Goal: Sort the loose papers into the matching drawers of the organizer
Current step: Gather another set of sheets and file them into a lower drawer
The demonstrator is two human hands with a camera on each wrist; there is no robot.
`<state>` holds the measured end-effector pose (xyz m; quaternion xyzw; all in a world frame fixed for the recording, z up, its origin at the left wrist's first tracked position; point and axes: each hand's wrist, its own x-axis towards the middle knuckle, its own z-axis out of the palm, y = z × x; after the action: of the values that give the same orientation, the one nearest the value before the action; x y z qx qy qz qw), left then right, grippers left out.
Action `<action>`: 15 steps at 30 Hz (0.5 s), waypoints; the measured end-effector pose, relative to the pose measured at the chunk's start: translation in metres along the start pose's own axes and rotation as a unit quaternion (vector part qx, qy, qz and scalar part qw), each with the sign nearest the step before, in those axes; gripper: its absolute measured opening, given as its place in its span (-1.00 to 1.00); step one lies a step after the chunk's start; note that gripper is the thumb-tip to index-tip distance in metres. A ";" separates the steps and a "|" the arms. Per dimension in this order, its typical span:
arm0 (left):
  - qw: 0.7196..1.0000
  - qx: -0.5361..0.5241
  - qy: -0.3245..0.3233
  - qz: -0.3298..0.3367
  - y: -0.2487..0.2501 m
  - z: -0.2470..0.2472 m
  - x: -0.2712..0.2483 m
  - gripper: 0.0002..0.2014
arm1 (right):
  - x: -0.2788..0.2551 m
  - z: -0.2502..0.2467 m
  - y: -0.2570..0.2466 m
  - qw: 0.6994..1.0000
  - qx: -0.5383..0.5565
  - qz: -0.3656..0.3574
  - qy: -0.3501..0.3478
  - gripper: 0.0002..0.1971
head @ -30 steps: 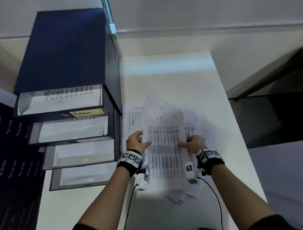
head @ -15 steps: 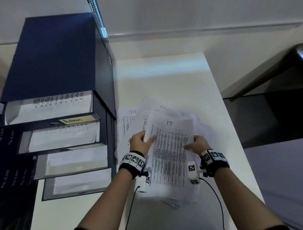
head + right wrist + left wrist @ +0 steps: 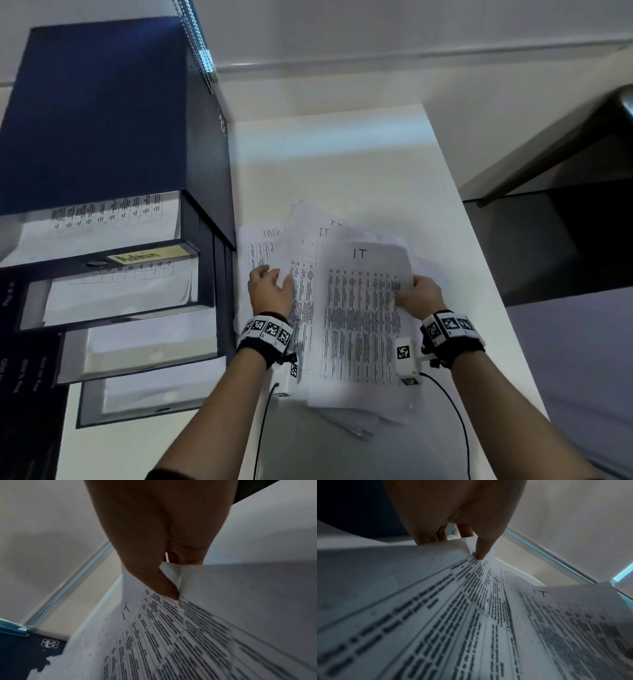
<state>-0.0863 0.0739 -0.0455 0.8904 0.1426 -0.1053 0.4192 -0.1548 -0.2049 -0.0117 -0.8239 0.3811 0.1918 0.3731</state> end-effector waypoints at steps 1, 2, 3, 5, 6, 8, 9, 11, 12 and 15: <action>1.000 0.004 0.001 -0.006 0.000 0.001 0.001 -0.63 | -0.001 0.001 -0.003 1.000 -0.010 0.006 -0.003 -0.86; 1.000 0.003 0.006 -0.009 0.002 0.000 0.001 -0.61 | -0.003 0.002 -0.006 1.000 -0.024 0.006 -0.008 -0.92; 1.000 -0.001 0.011 -0.009 0.003 0.000 0.003 -0.61 | -0.002 0.003 -0.006 0.999 -0.038 0.001 -0.013 -0.93; 1.000 -0.018 0.013 0.005 0.003 0.000 0.006 -0.66 | -0.004 0.005 -0.009 0.998 -0.053 -0.008 -0.022 -0.83; 1.000 -0.030 0.000 0.009 0.003 0.001 0.007 -0.70 | -0.006 0.008 -0.012 0.999 -0.045 -0.010 -0.025 -0.77; 0.998 -0.041 -0.038 0.011 0.005 0.003 0.005 -0.72 | -0.009 0.017 -0.015 0.999 -0.023 -0.030 -0.027 -0.61; 0.998 -0.044 -0.050 0.012 0.006 0.004 0.004 -0.69 | -0.012 0.022 -0.018 0.999 -0.017 -0.038 -0.031 -0.51; 0.995 -0.076 -0.061 -0.005 0.014 0.004 -0.001 -0.57 | -0.017 0.031 -0.021 0.999 0.004 -0.039 -0.037 -0.37; 0.991 -0.114 -0.066 -0.019 0.018 0.003 -0.005 -0.47 | -0.018 0.034 -0.022 0.999 0.017 -0.036 -0.033 -0.35; 0.975 -0.198 -0.102 -0.024 0.019 -0.003 -0.014 -0.04 | -0.017 0.040 -0.018 0.998 0.058 -0.022 0.001 -0.44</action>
<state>-0.0931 0.0620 -0.0258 0.7707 0.1382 -0.1754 0.5969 -0.1528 -0.1583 -0.0194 -0.8093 0.3743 0.1602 0.4235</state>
